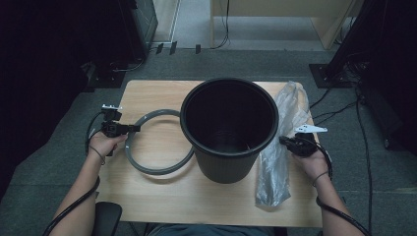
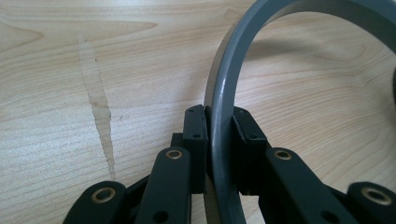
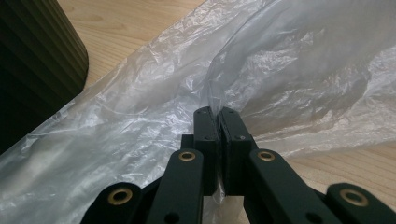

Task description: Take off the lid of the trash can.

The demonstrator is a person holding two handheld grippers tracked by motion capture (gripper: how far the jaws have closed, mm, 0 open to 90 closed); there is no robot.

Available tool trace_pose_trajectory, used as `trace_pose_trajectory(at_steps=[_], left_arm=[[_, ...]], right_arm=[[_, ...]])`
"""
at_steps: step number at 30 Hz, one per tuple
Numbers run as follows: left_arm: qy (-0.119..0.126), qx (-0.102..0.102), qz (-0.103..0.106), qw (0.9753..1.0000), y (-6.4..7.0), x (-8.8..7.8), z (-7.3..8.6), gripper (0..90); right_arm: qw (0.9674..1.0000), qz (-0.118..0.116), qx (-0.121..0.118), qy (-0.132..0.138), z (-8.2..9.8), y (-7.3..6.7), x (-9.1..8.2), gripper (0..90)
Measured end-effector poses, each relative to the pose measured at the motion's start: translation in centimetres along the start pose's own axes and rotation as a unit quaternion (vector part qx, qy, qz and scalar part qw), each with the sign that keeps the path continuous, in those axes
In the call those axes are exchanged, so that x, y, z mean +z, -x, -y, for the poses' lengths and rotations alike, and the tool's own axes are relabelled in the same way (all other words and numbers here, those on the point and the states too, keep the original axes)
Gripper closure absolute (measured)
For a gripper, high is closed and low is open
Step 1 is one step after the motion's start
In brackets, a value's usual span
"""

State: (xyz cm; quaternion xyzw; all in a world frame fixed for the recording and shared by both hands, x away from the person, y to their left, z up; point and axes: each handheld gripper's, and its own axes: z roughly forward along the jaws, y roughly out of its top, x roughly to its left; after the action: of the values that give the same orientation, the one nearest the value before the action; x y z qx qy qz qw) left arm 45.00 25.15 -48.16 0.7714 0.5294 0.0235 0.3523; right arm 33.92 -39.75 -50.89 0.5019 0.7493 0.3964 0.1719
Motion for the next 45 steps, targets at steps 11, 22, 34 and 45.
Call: trace_pose_trajectory(at_steps=[11, 22, 34, 45], left_arm=[[-0.013, 0.008, -0.009, 0.9998, 0.0, 1.3, 0.7, 76.6], [0.013, 0.01, -0.004, 0.9999, -0.4, 1.3, 1.1, 71.9], [0.026, 0.021, 0.002, 0.9995, -0.3, 0.8, 0.9, 57.9], [0.025, 0.026, 0.013, 0.9993, 0.4, 0.2, 0.5, 50.9]], right_arm=[[0.9996, 0.004, -0.024, -0.011, 0.7, -0.6, 1.1, 82.7], [0.9996, 0.008, -0.026, -0.004, 0.9, -0.7, 1.2, 83.5], [0.9993, -0.01, 0.03, -0.019, 0.0, -0.2, 0.6, 90.0], [0.998, -0.033, 0.054, 0.003, -1.5, 0.3, -1.1, 90.0]])
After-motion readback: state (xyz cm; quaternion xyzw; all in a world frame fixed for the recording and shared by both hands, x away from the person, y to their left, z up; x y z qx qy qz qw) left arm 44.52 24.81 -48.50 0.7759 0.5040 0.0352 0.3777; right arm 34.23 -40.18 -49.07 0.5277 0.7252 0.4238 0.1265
